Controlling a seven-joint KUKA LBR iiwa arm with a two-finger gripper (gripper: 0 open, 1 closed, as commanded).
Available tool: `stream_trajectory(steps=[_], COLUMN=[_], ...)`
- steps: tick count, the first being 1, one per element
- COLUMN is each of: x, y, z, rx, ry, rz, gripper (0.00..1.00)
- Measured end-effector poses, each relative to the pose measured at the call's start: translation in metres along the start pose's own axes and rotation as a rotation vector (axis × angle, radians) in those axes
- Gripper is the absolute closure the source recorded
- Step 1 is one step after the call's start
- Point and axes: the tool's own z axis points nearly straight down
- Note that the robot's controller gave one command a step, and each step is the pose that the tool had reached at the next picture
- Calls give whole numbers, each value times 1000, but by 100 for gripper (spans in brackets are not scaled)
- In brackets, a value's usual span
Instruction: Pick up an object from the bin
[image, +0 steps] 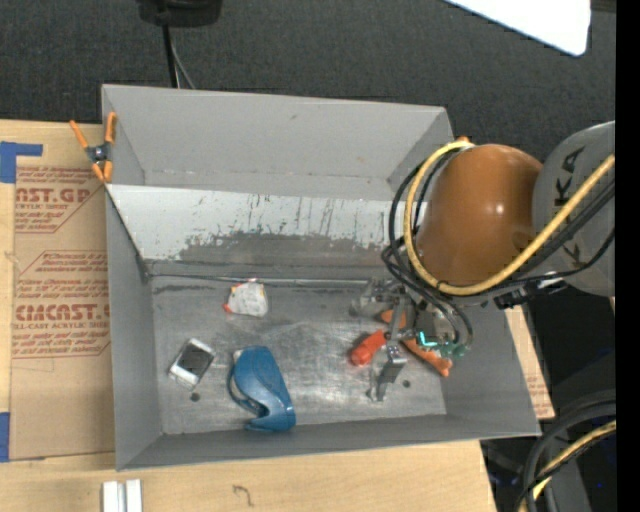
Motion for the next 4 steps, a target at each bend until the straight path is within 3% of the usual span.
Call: stream_trajectory(steps=[1,2,3,4], x=[-2,-9,-24,-27], y=[0,-14,-42,-48], z=[-4,26,89,103], rx=[0,1,2,2], ry=[-8,-13,-14,-11], rz=[0,-108,-284,-323], gripper=[0,0,0,0])
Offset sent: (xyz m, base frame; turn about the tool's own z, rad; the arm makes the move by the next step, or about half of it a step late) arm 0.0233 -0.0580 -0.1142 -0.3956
